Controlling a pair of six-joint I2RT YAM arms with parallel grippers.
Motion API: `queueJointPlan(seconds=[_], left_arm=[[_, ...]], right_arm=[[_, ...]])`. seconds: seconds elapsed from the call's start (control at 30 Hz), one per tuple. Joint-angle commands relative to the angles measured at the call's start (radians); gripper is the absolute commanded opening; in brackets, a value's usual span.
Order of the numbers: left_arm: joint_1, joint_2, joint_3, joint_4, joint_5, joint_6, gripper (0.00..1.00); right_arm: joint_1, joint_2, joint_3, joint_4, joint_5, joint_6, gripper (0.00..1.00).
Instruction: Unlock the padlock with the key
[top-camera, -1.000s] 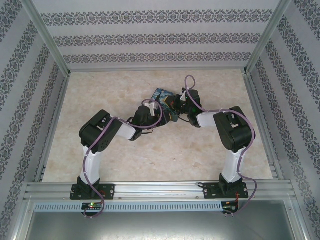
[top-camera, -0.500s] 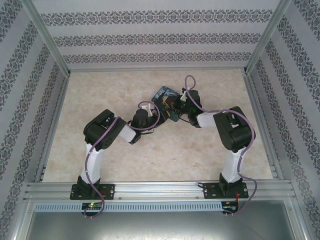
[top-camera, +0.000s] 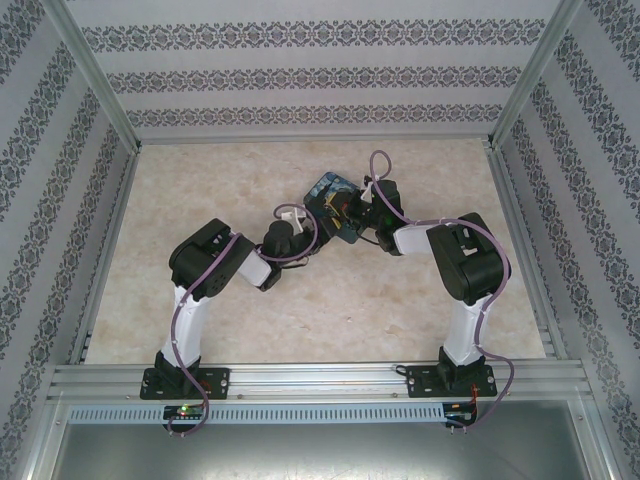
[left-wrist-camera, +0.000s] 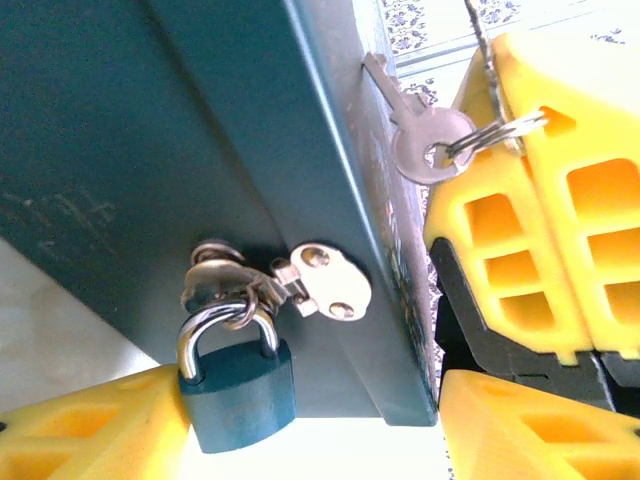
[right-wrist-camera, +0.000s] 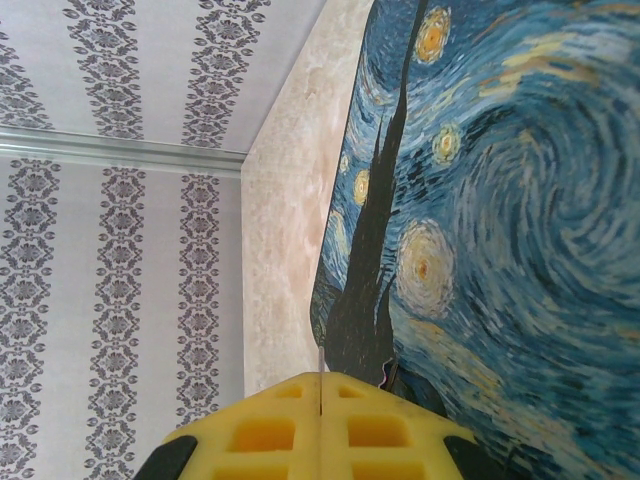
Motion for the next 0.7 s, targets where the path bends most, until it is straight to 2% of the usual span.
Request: queueJointPlan(seconds=[0.0, 0.17, 0.4, 0.67], left_arm=[[0.005, 0.023, -0.053, 0.073, 0.001, -0.072, 0.66], [0.005, 0.017, -0.07, 0.095, -0.008, -0.089, 0.64], [0.007, 0.054, -0.009, 0.035, -0.008, -0.076, 0.64], [0.017, 0.063, 0.045, -0.131, -0.02, 0.024, 0.6]], right_arm=[[-0.013, 0.054, -0.035, -0.073, 0.023, -0.009, 0.0], [-0.015, 0.056, -0.029, -0.078, 0.019, -0.012, 0.0], [-0.014, 0.06, -0.04, -0.073, 0.023, -0.012, 0.0], [-0.014, 0.058, -0.044, -0.07, 0.023, -0.01, 0.0]])
